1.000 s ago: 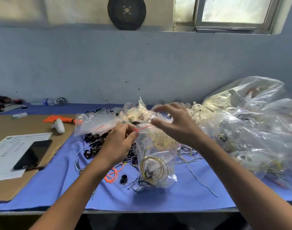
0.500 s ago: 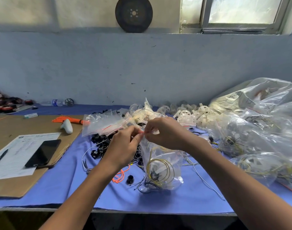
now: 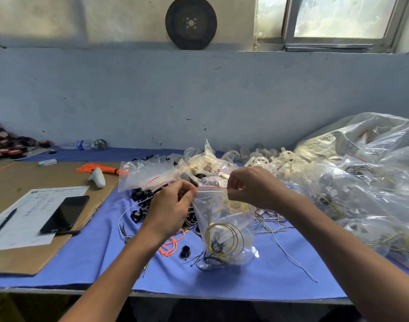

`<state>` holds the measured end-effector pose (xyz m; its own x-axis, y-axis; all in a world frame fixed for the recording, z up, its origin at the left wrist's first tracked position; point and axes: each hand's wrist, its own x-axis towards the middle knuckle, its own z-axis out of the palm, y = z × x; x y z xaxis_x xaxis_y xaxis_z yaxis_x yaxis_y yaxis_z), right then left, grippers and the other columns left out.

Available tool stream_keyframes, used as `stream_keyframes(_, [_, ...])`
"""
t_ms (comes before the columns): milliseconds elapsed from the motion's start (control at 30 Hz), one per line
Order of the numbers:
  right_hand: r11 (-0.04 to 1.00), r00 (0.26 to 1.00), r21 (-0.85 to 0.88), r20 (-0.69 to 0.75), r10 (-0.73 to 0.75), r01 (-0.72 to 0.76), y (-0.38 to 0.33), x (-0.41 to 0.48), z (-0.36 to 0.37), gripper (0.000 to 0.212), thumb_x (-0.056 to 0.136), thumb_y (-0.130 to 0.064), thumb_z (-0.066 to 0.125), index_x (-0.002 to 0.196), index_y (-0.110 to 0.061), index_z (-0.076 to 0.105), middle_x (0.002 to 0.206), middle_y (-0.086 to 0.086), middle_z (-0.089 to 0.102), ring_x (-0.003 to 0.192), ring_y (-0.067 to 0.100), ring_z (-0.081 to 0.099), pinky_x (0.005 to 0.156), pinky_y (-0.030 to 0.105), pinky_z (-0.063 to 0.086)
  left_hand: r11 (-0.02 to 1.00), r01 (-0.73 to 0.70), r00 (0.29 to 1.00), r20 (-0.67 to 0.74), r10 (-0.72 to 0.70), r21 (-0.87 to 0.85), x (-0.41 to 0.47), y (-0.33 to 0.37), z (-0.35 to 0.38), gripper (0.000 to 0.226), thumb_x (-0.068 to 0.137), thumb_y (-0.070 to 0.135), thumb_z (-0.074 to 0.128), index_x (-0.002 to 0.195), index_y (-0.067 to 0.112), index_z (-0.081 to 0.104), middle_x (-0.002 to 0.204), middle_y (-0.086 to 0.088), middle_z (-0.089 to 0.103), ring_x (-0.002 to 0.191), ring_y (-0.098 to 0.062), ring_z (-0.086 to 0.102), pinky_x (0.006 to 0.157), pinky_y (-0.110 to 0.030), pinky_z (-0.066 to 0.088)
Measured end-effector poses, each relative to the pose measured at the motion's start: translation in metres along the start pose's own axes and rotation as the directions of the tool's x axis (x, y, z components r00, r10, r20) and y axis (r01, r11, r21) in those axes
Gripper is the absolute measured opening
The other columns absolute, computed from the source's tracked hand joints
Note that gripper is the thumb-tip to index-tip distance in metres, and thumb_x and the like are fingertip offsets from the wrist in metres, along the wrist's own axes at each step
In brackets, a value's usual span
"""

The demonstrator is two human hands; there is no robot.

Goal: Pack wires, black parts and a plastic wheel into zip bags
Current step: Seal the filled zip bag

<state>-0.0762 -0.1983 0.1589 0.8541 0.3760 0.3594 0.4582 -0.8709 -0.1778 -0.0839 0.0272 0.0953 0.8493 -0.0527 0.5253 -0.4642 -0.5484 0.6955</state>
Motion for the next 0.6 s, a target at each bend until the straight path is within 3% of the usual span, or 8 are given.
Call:
stream_keyframes(167, [0.993, 0.995, 0.051, -0.006, -0.104, 0.105, -0.011, 0.000, 0.010, 0.015, 0.084, -0.035, 0.067, 0.094, -0.025, 0.071, 0.095, -0.007, 0.072, 0.085, 0.011, 0.063, 0.077, 0.030, 0.052, 0.998, -0.010, 0.999, 0.045, 0.012, -0.056, 0.002, 0.003, 0.004, 0.010, 0.097, 0.030, 0.063, 0.087, 0.027, 0.065, 0.067, 0.017, 0.060, 0.063, 0.000, 0.053, 0.062, -0.024, 0.043])
stream_keyframes(367, [0.971, 0.985, 0.173, -0.059, -0.159, 0.167, -0.019, 0.000, 0.017, 0.017, 0.089, -0.036, 0.069, 0.094, -0.020, 0.072, 0.092, -0.004, 0.073, 0.084, 0.015, 0.067, 0.075, 0.037, 0.055, 0.996, -0.017, 0.998, 0.056, 0.022, -0.086, 0.000, 0.005, 0.002, 0.008, 0.096, 0.028, 0.063, 0.090, 0.024, 0.066, 0.072, 0.011, 0.062, 0.067, -0.008, 0.056, 0.067, -0.031, 0.048])
stream_keyframes(600, [0.962, 0.976, 0.177, -0.103, -0.191, 0.207, -0.019, 0.001, 0.017, 0.012, 0.089, -0.033, 0.070, 0.090, -0.020, 0.070, 0.085, -0.007, 0.068, 0.080, 0.016, 0.063, 0.073, 0.037, 0.053, 0.998, -0.036, 0.999, 0.039, 0.038, -0.048, -0.001, 0.008, 0.004, 0.007, 0.096, 0.029, 0.063, 0.091, 0.024, 0.066, 0.071, 0.011, 0.062, 0.066, -0.006, 0.056, 0.065, -0.031, 0.047])
